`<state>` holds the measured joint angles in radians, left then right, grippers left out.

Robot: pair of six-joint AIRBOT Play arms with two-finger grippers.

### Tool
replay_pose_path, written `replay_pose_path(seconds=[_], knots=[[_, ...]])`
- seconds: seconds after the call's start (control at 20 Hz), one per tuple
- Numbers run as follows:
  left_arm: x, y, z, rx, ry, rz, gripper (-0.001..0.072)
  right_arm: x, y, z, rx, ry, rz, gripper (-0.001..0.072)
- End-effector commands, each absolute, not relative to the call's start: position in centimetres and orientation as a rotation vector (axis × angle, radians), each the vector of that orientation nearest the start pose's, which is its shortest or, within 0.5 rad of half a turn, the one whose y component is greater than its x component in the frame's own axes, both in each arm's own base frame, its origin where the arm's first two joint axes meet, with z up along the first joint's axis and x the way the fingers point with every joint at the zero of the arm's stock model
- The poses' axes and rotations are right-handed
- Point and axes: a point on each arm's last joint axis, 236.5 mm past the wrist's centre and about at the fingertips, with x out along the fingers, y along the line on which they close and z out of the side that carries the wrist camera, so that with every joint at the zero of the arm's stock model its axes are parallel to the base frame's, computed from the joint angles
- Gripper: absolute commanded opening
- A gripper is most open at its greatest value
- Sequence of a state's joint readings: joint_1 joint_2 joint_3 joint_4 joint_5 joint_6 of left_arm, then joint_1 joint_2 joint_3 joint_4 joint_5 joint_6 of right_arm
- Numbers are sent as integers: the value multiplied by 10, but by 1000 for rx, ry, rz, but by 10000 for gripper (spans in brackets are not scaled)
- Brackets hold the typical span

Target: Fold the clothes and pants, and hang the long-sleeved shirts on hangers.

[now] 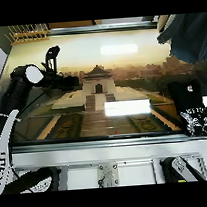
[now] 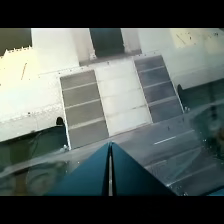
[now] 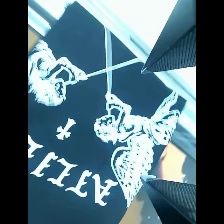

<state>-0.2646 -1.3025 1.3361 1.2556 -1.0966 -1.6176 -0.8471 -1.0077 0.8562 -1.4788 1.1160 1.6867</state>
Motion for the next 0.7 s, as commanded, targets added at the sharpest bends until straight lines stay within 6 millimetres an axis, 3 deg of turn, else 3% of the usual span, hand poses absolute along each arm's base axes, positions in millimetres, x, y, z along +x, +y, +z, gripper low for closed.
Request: replay_pose_path(seconds=[0.0, 0.05, 0.1, 0.15, 0.25, 0.35, 0.5, 0.55, 0.6, 0.65], knots=[[404, -177, 81, -178, 1098, -390, 5, 232, -233, 54, 586, 980, -745, 709], [404, -177, 81, -178, 1099, -390, 5, 255, -221, 82, 584, 869, -681, 709], [404, -178, 81, -177, 1099, -391, 5, 279, -197, 104, 565, 788, -567, 709], [404, -178, 81, -177, 1099, -391, 5, 304, -159, 123, 535, 736, -412, 709], [404, -178, 81, -177, 1099, -391, 5, 336, -76, 141, 480, 720, -125, 709], [404, -177, 81, -177, 1099, -391, 5, 346, 1, 139, 394, 771, 98, 709], [404, -177, 81, -177, 1098, -391, 5, 339, 92, 130, 220, 827, 376, 676], [404, -178, 81, -177, 1099, -391, 5, 335, 109, 128, 193, 837, 426, 503], [404, -177, 81, -176, 1099, -391, 5, 331, 125, 125, 173, 853, 471, 191], [404, -177, 81, -176, 1099, -391, 5, 328, 134, 122, 165, 863, 495, 22]])
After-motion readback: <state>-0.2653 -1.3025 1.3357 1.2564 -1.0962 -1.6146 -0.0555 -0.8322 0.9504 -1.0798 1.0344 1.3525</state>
